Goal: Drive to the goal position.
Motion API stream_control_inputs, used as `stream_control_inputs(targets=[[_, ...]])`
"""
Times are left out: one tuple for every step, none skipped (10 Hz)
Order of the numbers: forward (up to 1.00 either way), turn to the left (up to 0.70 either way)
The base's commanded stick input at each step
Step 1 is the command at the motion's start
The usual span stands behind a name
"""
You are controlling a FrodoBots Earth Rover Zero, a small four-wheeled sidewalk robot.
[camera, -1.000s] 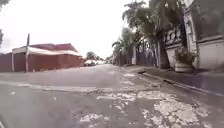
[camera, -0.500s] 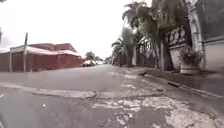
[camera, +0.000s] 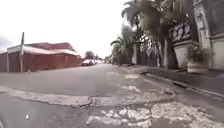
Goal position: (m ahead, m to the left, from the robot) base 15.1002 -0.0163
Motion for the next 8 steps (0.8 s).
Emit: stream_control_inputs(targets=[[0.7, 0.0], [0.7, 0.0], [0.7, 0.0], [0.7, 0.0], [0.7, 0.0], [0.7, 0.0], [0.7, 0.0], [0.7, 0.0]])
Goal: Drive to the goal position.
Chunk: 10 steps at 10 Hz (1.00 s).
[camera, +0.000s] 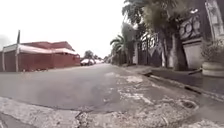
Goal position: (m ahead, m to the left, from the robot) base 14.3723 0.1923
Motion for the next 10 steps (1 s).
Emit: stream_control_inputs(targets=[[0.7, 0.0], [0.7, 0.0], [0.7, 0.0], [0.7, 0.0], [0.7, 0.0], [0.7, 0.0], [0.7, 0.0], [0.7, 0.0], [0.7, 0.0], [0.7, 0.0]])
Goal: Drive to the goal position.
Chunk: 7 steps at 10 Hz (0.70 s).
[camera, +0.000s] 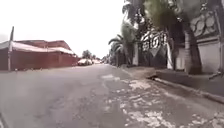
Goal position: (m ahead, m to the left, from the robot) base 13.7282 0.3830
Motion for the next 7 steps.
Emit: stream_control_inputs(targets=[[0.7, 0.0], [0.7, 0.0], [0.7, 0.0], [0.7, 0.0], [0.7, 0.0], [0.7, 0.0], [0.7, 0.0]])
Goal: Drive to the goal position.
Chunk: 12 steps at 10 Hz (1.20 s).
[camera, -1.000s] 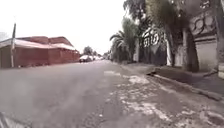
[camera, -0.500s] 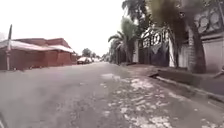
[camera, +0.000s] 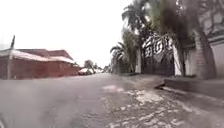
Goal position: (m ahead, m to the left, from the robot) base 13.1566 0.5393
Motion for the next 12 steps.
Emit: stream_control_inputs(targets=[[0.7, 0.0], [0.7, 0.0], [0.7, 0.0], [0.7, 0.0], [0.7, 0.0], [0.7, 0.0], [0.7, 0.0], [0.33, 0.0], [0.0, 0.0], [0.0, 0.0], [0.0, 0.0], [0.0, 0.0]])
